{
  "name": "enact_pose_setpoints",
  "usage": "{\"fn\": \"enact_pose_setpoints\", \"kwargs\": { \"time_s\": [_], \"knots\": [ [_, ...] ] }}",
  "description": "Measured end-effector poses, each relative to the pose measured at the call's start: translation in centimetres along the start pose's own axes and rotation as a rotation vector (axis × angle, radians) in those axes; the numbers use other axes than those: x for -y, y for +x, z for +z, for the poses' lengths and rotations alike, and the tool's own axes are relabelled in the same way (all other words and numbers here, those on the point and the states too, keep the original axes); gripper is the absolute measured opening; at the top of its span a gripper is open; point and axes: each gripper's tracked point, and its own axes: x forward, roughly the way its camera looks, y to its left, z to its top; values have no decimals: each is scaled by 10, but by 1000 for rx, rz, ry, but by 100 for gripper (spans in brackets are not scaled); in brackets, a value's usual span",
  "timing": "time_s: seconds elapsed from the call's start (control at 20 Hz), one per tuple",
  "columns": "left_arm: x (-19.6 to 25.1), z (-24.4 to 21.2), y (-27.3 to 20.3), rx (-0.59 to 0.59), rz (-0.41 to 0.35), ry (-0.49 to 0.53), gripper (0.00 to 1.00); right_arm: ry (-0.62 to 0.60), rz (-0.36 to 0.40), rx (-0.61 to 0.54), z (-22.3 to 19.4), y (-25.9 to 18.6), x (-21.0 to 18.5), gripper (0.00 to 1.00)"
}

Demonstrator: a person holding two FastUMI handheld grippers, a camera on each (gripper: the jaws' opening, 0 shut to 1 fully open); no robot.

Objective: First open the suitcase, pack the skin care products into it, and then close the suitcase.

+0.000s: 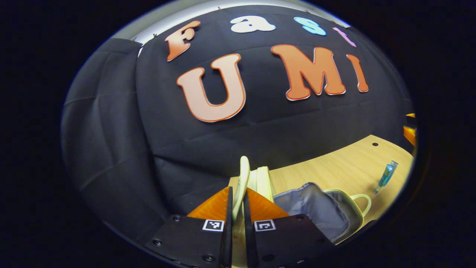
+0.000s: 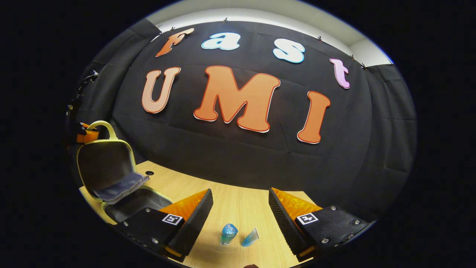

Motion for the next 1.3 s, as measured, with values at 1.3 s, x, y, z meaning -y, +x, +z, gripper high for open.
{"fn": "enact_pose_setpoints", "kwargs": {
  "time_s": [1.3],
  "knots": [
    [-118,-249,81,-486,261,-341,20,-17,7,-74,-12,18,-26,95]
  ]
}}
